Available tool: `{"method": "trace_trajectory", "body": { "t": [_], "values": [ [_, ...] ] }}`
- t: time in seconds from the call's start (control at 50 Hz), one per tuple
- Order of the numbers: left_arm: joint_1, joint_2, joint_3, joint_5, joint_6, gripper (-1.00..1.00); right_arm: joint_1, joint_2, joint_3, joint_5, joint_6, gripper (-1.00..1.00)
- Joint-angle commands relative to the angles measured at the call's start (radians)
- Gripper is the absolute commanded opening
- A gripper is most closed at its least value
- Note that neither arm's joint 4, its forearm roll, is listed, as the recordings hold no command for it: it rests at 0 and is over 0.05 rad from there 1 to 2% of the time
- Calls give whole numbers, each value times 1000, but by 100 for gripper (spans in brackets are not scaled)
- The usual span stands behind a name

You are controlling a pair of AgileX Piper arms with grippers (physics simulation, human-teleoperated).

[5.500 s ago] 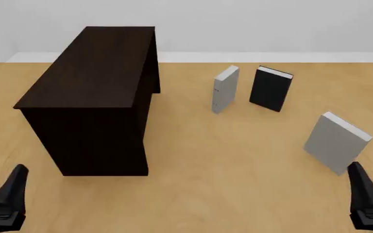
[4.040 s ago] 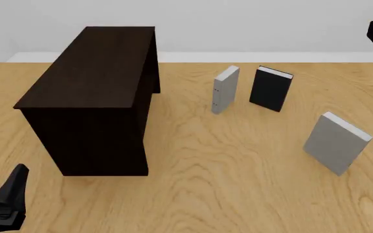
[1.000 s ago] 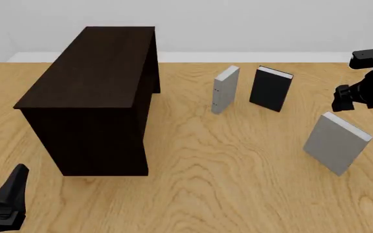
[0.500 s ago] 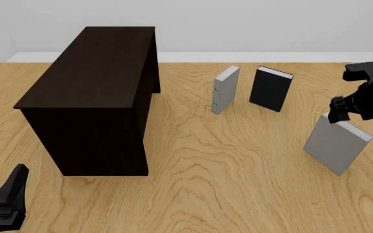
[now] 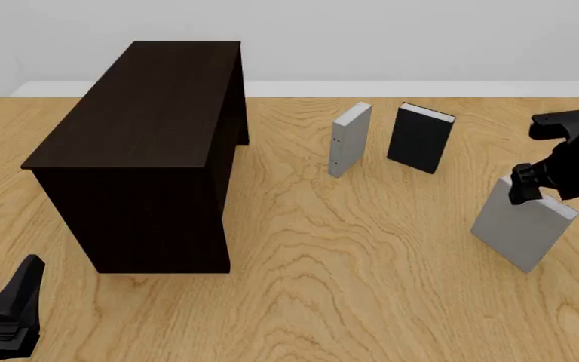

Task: Pick up the book on the right and place it under the cabinet shelf.

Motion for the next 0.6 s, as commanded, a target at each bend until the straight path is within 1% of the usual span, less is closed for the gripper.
{"method": "trace_trajectory", "body": {
  "t": [0.02,0.28,0.3,0.34,0.4,0.42,0.44,0.48,0.5,0.52,0.56,0.6],
  "values": [
    [0,0,0,0,0,100,-12,18,14,0,-11,100],
    [0,0,0,0,0,100,-18,36,28,-1,-17,100],
    [0,0,0,0,0,100,-22,39,31,-3,-24,100],
    [0,0,0,0,0,100,-15,40,35,-3,-15,100],
    [0,0,0,0,0,100,-24,46,40,-9,-30,100],
    [0,0,0,0,0,100,-23,46,37,-10,-26,100],
    [0,0,0,0,0,100,-30,37,24,-17,-36,-100],
    [0,0,0,0,0,100,-18,35,29,-9,-23,-100],
    [0,0,0,0,0,100,-34,33,26,-14,-49,-100],
    [0,0,0,0,0,100,-17,30,29,-8,-28,-100],
    [0,0,0,0,0,100,-21,27,24,-11,-37,-100],
    [0,0,0,0,0,100,-5,13,19,-9,-27,-100]
  ]
}}
